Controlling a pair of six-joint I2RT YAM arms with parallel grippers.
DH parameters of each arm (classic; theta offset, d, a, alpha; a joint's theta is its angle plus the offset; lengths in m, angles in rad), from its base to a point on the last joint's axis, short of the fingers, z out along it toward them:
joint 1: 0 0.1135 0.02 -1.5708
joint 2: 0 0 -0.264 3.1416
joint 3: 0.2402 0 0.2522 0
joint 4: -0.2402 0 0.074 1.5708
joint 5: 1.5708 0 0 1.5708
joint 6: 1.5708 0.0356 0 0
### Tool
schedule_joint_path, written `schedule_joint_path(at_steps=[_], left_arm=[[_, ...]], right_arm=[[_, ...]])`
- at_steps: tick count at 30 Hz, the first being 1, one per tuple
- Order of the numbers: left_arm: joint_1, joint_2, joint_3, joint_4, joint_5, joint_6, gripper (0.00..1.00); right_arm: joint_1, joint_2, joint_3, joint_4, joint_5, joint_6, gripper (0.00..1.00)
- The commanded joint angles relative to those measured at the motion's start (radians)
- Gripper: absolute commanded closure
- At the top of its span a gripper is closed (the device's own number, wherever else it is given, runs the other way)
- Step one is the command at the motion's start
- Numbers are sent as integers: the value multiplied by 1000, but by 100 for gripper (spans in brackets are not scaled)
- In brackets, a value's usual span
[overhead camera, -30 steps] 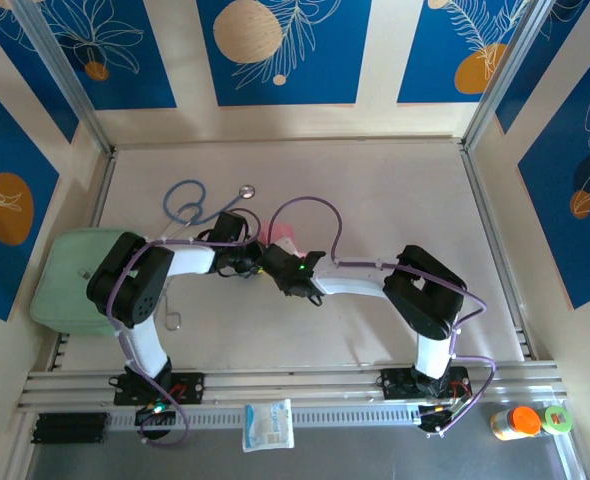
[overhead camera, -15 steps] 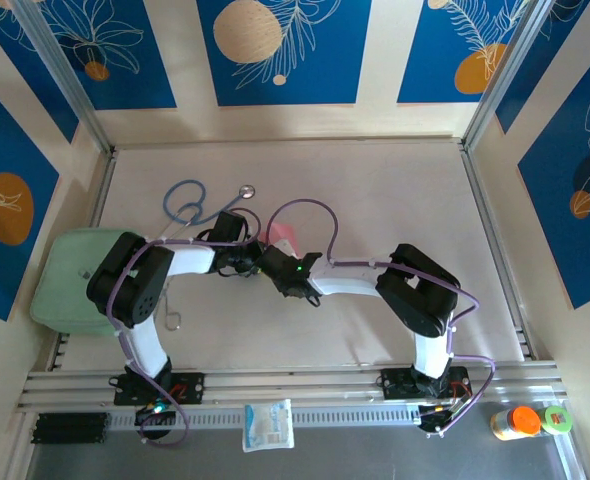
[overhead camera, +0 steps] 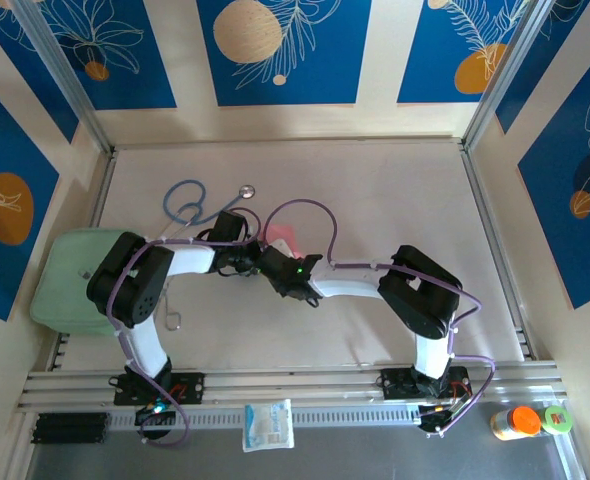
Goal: Fold a paper plane with a square sheet of paper (pick it up from the middle)
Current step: Fourth fold the wing at the center of the table.
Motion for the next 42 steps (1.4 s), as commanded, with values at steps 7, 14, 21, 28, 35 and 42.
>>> schedule_joint_path(at_steps=[7, 14, 21, 28, 35, 42], left_arm=[[-9, 35, -4, -27, 23, 22, 74], [-9, 32, -9, -26, 23, 19, 74], [-10, 24, -9, -31, 17, 18, 74], [-9, -27, -14, -59, -27, 22, 74], [-5, -112, -20, -140, -99, 56, 74], [-6, -151, -52, -128, -99, 57, 74]], right_arm=[[-8, 20, 13, -34, 67, 41, 62], [-16, 29, 15, -27, 65, 28, 71], [-15, 23, 9, -11, 46, 5, 79], [-24, 5, -9, 21, -44, -45, 88], [-51, -13, -23, 41, -186, -67, 91], [-103, -50, -52, 62, -325, -55, 91]])
